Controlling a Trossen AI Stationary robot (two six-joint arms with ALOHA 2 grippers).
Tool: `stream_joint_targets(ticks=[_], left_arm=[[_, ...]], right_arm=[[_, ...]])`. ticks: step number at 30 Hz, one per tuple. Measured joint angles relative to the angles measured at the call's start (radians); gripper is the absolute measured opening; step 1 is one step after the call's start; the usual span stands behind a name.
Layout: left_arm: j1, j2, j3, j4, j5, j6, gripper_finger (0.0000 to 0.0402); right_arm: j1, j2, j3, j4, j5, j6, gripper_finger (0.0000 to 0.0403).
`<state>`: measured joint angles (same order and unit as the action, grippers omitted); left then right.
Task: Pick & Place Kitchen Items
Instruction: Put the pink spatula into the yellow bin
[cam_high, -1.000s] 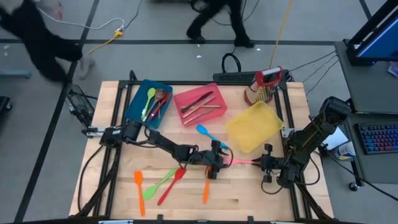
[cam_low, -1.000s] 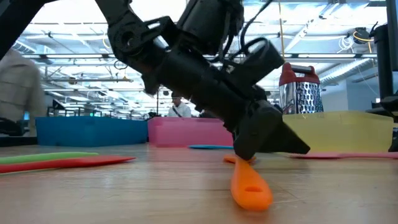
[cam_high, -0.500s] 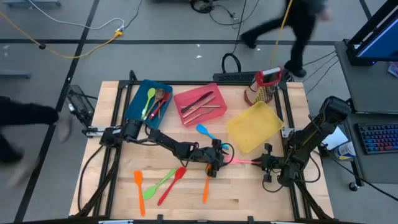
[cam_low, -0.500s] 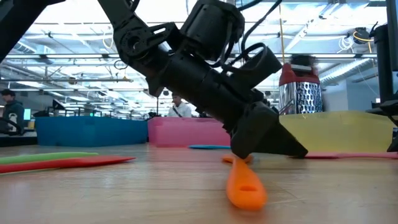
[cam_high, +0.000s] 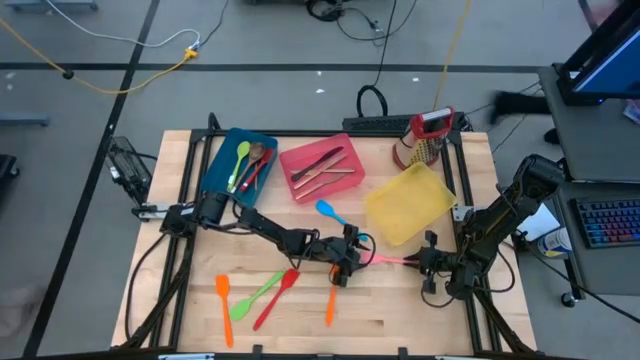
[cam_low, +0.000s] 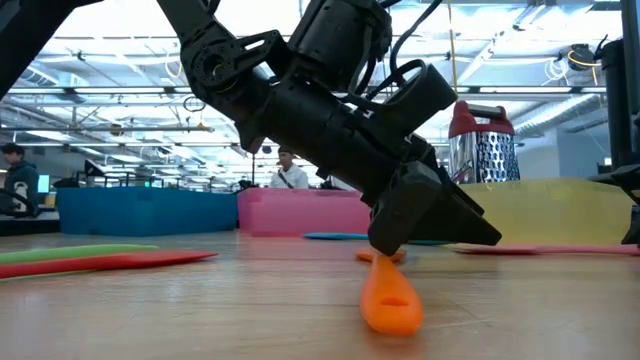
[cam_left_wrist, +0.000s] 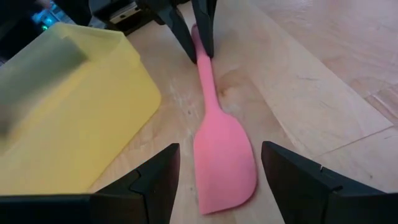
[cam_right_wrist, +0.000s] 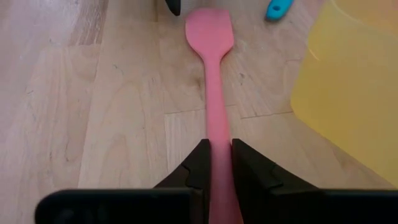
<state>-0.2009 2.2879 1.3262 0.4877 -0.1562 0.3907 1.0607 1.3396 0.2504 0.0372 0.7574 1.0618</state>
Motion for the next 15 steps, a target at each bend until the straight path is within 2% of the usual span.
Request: stream_joint_targets(ticks=[15], left_arm=[[-0.024, 0.000, 0.000, -0.038, -0.005, 0.036, 0.0230]], right_arm=[[0.000, 0.000, 0.001, 0.008, 0.001, 0.026, 0.0038]])
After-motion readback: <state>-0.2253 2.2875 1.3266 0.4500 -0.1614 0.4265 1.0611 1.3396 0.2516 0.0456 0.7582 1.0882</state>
